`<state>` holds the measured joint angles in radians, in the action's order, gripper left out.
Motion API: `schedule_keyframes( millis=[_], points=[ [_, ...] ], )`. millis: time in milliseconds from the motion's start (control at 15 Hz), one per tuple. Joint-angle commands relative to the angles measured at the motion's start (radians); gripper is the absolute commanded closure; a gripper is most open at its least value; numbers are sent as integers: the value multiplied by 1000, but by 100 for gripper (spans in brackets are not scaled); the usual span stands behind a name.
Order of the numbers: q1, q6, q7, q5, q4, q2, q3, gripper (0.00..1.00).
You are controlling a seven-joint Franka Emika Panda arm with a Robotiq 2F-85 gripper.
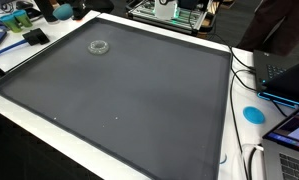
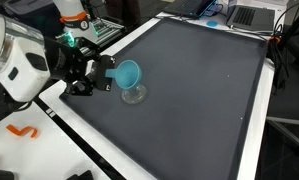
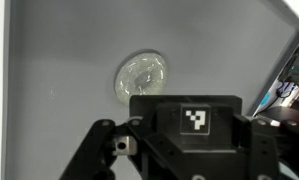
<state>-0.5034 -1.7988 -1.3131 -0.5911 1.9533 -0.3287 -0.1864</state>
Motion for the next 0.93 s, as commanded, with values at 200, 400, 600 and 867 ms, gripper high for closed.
schedule_keyframes(
  millis=[200, 400, 600, 867],
  points=[
    [28, -66, -75, -34, 110, 68, -26, 72],
    [42, -118, -87, -31, 149, 87, -27, 72],
    [61, -168, -87, -29, 189, 108, -25, 72],
    [87, -216, -79, -28, 241, 145, -22, 72]
  ],
)
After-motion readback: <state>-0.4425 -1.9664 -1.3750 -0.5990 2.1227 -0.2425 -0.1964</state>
